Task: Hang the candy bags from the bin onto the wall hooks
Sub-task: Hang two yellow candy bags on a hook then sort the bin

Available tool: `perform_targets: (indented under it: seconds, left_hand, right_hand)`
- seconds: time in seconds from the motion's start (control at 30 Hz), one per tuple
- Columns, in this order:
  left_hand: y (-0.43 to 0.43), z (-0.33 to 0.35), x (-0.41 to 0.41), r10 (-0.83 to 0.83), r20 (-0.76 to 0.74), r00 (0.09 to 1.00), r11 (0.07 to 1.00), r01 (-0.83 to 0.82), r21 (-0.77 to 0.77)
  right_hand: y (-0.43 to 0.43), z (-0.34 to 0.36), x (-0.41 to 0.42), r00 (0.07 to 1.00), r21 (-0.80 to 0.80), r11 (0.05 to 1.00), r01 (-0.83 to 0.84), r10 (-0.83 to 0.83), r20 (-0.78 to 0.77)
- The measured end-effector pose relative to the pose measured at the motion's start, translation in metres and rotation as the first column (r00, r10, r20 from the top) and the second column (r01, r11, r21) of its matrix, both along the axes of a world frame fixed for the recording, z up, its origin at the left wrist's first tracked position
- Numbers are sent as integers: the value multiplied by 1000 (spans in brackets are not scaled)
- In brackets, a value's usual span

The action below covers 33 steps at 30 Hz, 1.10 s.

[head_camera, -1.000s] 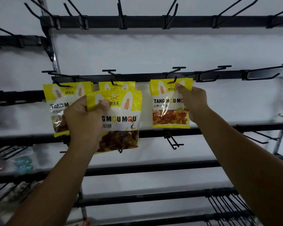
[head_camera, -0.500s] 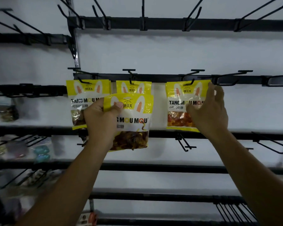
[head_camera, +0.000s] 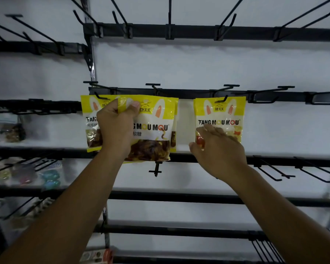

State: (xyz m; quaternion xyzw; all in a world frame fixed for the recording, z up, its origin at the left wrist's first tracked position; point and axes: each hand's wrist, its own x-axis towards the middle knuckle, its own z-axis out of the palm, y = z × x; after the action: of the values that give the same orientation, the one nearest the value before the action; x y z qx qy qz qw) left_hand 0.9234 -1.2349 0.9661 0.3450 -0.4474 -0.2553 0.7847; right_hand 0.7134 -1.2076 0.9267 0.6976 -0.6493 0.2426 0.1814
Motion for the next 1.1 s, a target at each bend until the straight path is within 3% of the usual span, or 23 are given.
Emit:
perform_targets:
  seconds: [0.57,0.77,0.93,1.1]
  left_hand:
    - [-35,16,-17,-42,-26,999,992,44,115]
    - [-40,20,-18,-28,8,1000,993,27,119]
    - [-50,13,-22,-55,22,998,972,49,229]
    - [-68,13,-21,-16,129,992,967,-18,256]
  right_hand:
    - [17,4,17,998,75,997,-27,31,-58]
    - [14,1,18,997,68,996,-53,56,-45]
    - [12,1,17,998,72,996,-58,60,-24]
    - [9,5,11,999,80,997,-4,8,-51]
